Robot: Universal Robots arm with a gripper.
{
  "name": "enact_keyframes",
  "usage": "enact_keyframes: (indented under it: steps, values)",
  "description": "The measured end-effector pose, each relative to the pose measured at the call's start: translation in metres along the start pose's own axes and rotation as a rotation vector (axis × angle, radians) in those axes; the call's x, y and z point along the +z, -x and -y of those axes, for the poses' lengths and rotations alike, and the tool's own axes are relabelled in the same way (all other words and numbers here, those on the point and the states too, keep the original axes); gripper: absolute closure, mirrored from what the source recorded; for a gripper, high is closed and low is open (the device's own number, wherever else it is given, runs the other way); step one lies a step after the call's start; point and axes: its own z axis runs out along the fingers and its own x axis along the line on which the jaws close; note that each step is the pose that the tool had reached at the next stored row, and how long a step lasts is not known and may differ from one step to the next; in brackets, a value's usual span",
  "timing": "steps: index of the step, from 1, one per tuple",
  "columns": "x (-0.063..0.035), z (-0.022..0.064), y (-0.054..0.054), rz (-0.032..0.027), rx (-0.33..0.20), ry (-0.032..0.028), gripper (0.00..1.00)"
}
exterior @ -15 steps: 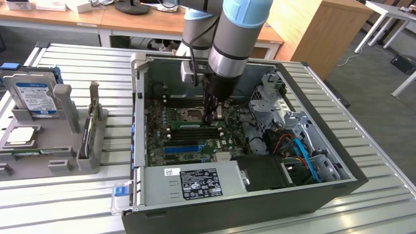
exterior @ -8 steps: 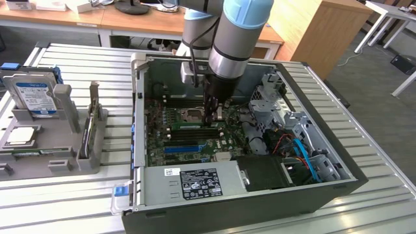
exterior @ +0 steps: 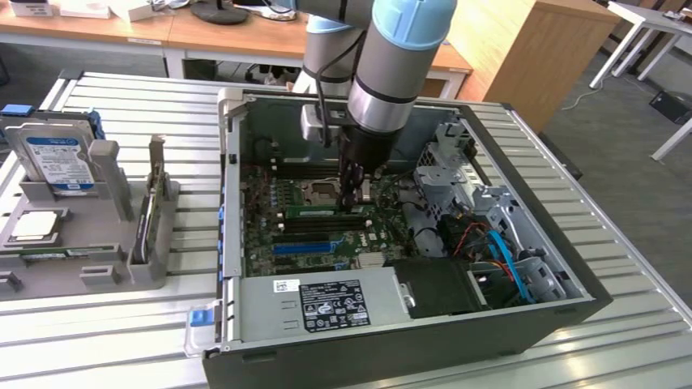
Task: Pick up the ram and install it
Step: 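Insert the ram into the slot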
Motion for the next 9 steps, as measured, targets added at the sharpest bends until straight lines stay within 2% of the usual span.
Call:
enact_keyframes:
  steps: [9]
  values:
    - [0.0024,0.0001,-0.0007,0.0003,-0.001,-0.0026,0.88]
